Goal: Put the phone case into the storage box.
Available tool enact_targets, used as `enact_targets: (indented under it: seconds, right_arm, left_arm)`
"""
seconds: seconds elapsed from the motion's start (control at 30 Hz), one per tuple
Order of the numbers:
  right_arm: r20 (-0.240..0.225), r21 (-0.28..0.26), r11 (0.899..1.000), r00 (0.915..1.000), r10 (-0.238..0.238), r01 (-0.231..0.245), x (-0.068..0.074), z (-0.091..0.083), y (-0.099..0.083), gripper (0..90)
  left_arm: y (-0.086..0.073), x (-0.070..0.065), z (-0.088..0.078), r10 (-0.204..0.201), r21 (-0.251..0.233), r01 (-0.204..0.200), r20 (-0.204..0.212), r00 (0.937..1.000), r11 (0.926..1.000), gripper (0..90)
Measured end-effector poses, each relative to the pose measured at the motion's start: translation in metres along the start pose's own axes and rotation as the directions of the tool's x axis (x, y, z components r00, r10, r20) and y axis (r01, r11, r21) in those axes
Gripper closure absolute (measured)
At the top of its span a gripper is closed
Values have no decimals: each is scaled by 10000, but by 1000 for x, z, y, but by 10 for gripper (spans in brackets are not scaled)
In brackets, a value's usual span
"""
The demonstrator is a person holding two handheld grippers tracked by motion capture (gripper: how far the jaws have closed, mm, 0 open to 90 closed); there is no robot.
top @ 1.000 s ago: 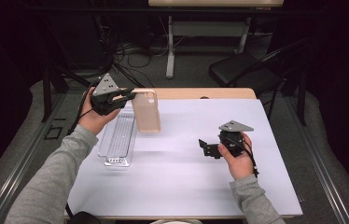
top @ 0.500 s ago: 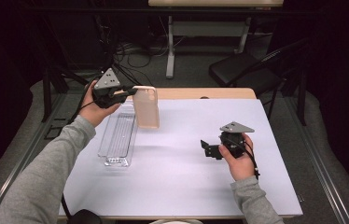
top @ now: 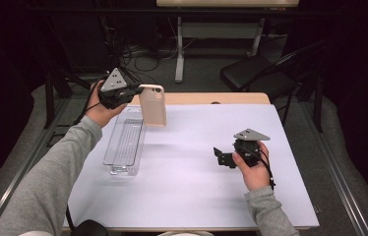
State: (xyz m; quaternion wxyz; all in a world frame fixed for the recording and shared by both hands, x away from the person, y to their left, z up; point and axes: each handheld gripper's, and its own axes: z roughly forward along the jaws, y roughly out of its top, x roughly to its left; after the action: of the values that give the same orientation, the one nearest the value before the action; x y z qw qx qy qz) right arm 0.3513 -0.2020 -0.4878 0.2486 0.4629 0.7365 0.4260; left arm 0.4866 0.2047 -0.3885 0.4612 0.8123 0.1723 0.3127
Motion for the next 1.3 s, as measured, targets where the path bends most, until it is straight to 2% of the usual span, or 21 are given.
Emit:
enact_targets:
  seconds: [0.13,0.33,0.5,0.67,0.9,1.3]
  right_arm:
    - [35,2,10000,10000,-46,46,-1,0,-1,0]
    - [49,33,10000,10000,-47,47,1,2,-1,0]
    - [12,145,9999,10000,-84,84,4,4,-2,0]
    - [28,192,9997,9999,-151,151,4,5,-2,0]
    - [60,155,9998,9999,-114,113,4,4,-2,0]
    - [149,153,9997,9997,-212,209,4,4,-3,0]
  left_arm:
    - [-5,7,-3,33,82,-32,-209,9998,10000,792]
    - [-11,19,-13,-76,-62,73,-634,9980,10000,792]
    - [-14,28,-20,207,269,-182,-947,9953,9995,793]
    - [-17,38,-26,175,319,-136,-1237,9922,9994,792]
    - [-21,44,-26,161,324,-117,-1376,9904,9994,792]
    - [-29,49,-17,167,286,-125,-1537,9880,9995,793]
